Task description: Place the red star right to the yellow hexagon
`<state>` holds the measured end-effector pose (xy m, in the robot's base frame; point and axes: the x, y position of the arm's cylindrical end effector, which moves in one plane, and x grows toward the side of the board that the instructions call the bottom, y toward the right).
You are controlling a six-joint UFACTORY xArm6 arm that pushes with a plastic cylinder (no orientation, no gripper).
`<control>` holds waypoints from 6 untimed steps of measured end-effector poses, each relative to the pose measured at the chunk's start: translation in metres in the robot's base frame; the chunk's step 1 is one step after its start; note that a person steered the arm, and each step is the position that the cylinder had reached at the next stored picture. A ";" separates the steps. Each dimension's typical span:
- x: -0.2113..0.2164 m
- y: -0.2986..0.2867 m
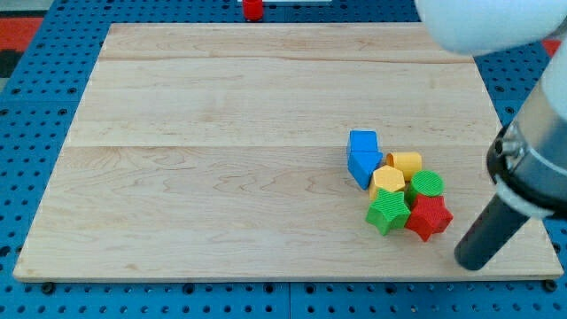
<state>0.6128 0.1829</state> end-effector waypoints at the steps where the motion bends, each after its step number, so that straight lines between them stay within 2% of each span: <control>1: -0.036 -0.018; 2: -0.081 -0.018; 5: -0.147 -0.001; 6: -0.191 0.020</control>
